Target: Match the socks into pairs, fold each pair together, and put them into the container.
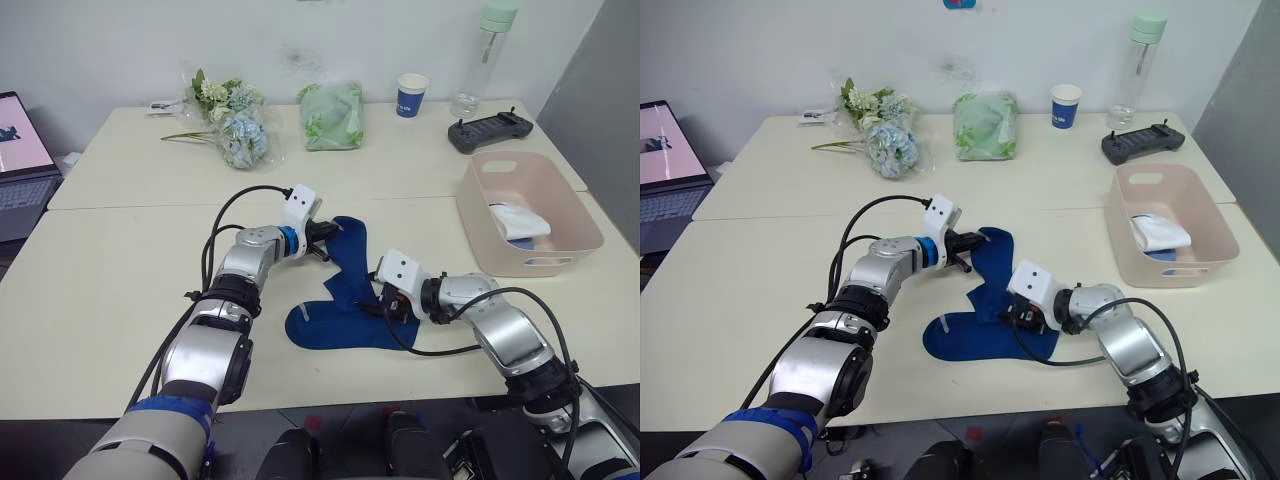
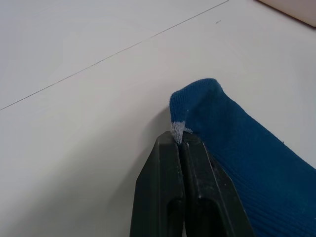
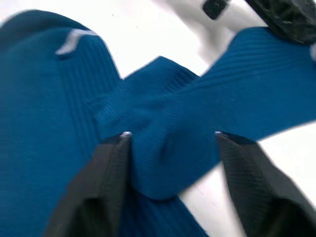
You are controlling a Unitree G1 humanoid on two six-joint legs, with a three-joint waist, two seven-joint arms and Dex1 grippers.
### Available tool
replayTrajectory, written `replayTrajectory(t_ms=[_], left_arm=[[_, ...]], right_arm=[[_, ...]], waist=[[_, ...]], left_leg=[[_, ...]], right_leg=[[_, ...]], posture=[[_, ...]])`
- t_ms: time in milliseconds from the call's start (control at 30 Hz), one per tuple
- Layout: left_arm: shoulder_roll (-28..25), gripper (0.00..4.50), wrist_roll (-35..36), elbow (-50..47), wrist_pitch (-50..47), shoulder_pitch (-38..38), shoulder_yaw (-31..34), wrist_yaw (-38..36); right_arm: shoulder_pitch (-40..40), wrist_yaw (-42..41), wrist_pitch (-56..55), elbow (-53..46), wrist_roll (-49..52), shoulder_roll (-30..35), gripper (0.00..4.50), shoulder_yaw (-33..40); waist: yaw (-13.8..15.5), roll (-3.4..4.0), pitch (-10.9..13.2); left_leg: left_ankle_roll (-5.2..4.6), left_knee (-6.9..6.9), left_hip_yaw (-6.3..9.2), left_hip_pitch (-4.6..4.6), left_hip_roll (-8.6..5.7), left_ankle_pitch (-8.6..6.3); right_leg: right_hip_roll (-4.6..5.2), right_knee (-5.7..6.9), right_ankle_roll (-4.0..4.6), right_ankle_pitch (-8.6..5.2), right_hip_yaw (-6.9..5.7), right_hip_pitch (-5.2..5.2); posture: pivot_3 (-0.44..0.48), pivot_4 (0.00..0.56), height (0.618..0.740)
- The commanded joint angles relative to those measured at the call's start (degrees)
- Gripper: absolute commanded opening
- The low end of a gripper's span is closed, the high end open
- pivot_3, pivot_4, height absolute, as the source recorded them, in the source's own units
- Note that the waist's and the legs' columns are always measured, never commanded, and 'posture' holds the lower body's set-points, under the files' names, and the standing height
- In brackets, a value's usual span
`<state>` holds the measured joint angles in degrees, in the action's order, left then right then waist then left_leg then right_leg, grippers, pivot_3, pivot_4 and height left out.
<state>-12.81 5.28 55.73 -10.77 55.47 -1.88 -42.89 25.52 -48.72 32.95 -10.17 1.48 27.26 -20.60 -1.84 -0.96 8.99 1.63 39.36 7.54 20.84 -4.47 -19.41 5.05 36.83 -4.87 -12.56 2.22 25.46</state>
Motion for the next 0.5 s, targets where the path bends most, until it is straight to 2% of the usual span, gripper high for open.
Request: replayTrajectory(t_ms=[33,167,367,500], left_arm=[[0.07,0.00,0.12,-1.65,0.77,1.04,0.65,0.22],[0.01,0.00,0.27,-2.23,0.51,0.75,0.80,0.26],[-0.81,0.00,1.14,-9.20,-1.79,-2.91,1.41,1.32],[-0.62,0.00,4.08,-24.22,-8.93,-9.95,4.48,6.33]], right_arm=[[1.23,-0.93,-0.26,-2.33,1.02,0.89,1.39,1.00],[1.41,-1.59,-0.31,-1.90,1.26,1.62,0.01,1.22],[4.01,-3.28,-3.40,0.96,1.72,3.22,0.01,2.53],[8.32,-6.56,-10.12,6.68,0.96,5.94,0.01,2.64]], waist=[[0.00,0.00,0.00],[0.00,0.00,0.00],[-0.03,0.00,0.00],[-0.10,0.00,0.00]], left_leg=[[0.00,0.00,0.00,0.00,0.00,0.00],[0.00,0.01,0.00,0.00,0.00,0.00],[0.00,0.04,-0.01,0.00,0.01,0.00],[0.00,0.04,-0.03,0.00,0.05,0.00]], right_leg=[[0.00,0.00,0.00,0.00,0.00,0.00],[0.00,0.00,0.00,0.00,0.00,0.00],[0.00,0.02,0.00,0.00,0.01,0.00],[0.00,0.03,0.00,0.00,0.05,0.02]], posture=[[0.000,0.150,0.740],[0.000,0.150,0.740],[0.000,0.150,0.740],[0.000,0.150,0.740]])
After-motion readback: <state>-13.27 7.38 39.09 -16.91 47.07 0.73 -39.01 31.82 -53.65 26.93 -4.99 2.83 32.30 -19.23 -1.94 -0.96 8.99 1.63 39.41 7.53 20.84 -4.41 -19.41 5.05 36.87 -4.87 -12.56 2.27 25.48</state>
